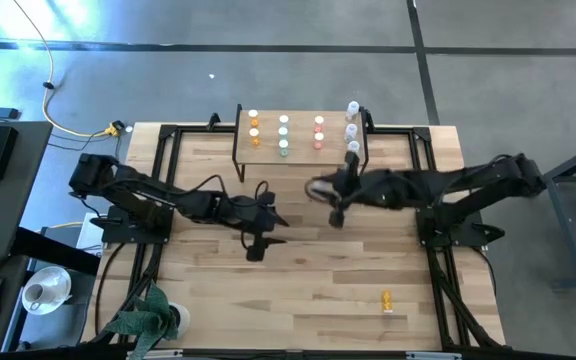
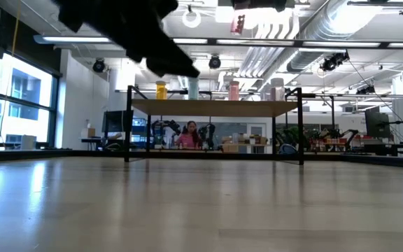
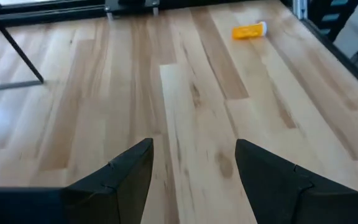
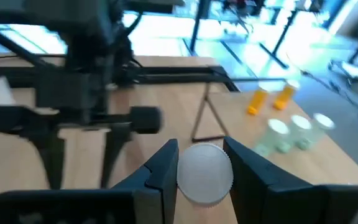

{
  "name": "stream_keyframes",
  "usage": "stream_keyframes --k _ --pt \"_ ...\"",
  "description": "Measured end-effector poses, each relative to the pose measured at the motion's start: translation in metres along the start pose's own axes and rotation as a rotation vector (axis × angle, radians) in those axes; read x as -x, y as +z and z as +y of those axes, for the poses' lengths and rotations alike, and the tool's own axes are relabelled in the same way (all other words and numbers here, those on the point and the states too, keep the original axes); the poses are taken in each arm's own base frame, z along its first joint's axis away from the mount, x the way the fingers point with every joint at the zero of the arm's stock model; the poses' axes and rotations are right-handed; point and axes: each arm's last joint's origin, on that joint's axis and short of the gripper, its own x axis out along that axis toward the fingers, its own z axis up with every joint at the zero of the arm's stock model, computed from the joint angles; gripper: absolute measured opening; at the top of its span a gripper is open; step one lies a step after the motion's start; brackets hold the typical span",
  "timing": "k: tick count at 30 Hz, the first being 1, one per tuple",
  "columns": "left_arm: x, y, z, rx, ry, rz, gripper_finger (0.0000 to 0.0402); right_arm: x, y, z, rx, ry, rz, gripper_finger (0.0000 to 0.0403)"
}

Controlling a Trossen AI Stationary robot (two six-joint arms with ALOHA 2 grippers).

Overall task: Pick and place medicine bottles onto shelf by color
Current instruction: Put the pink pill bottle on the shelf

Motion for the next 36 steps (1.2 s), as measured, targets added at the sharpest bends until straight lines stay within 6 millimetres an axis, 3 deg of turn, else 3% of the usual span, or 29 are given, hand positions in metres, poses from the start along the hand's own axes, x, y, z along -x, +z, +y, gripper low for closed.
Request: stream_keyframes --k 4,7,16,22,36 --pt "-0.001 -0.023 0.003 0.051 -0.044 -0.058 0.0218 -0.005 0.009 -0.029 -0.070 -0.049 0.033 0.0097" --pt "0.000 -0.028 0.005 0.060 -0.076 -0.112 0.0218 -0.009 0.009 -0.051 -0.131 -0.071 0.062 0.0097" --pt "0.008 -0.023 0.005 0.053 -0.127 -0.166 0.0218 -0.017 -0.002 -0.100 -0.305 -0.117 0.122 0.0097" --pt "0.017 -0.015 0.005 0.050 -0.125 -0.206 0.0218 -0.025 -0.008 -0.108 -0.351 -0.142 0.161 0.0097" --pt "0.019 -0.015 0.004 0.049 -0.128 -0.205 0.0218 -0.089 -0.046 -0.111 -0.370 -0.159 0.309 0.0097"
